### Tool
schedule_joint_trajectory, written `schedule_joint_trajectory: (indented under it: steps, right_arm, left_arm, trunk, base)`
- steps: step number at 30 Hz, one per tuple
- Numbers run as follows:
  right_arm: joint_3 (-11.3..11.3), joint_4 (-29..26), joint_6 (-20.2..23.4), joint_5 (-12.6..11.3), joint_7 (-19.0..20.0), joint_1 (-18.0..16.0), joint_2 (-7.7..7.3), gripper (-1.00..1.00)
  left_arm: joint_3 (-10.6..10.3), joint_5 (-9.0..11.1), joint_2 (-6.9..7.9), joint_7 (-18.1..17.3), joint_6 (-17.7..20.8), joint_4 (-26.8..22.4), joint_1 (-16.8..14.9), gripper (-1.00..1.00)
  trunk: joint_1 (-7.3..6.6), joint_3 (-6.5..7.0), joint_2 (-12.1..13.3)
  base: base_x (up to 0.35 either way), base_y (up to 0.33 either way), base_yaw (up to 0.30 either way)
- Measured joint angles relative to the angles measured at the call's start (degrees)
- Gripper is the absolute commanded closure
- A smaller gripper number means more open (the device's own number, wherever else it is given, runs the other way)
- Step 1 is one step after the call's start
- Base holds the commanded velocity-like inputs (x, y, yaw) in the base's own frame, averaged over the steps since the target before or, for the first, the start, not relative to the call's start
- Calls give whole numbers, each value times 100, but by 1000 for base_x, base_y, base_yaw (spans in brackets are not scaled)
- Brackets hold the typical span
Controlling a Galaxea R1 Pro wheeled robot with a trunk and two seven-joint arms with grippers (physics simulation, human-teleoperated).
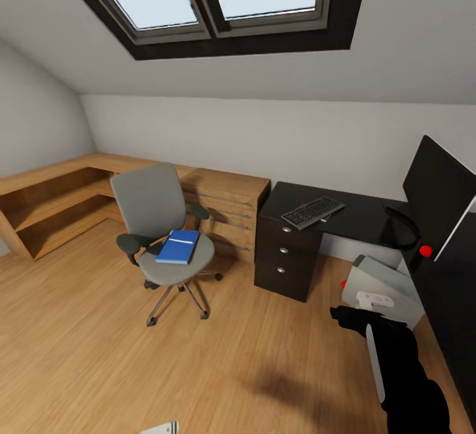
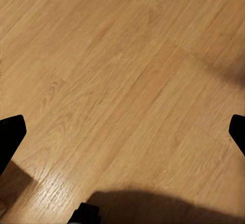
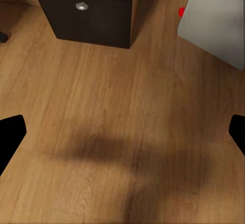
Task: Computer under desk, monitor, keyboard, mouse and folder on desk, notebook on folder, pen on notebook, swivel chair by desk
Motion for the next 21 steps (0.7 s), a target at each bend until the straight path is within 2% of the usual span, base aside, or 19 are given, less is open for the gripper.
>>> schedule_joint_trajectory:
  steps: [6, 12, 21]
  right_arm:
    - [-11, -8, 21, 7, -3, 1, -1, -100]
    - [-24, 16, 38, 15, -11, 2, -10, -100]
    - [-23, 23, 38, 16, -18, 1, -11, -100]
  left_arm:
    - [-10, -6, 1, -12, -11, -6, 0, -100]
    - [-16, -11, 8, -28, -18, -9, -1, -100]
    - [-14, -15, 12, -28, -22, -9, 0, -100]
  trunk:
    - [0, 0, 0]
    - [3, -20, 1]
    - [3, -28, 0]
  base:
    - [0, 0, 0]
    - [-319, -98, -167]
    - [-305, -179, -27]
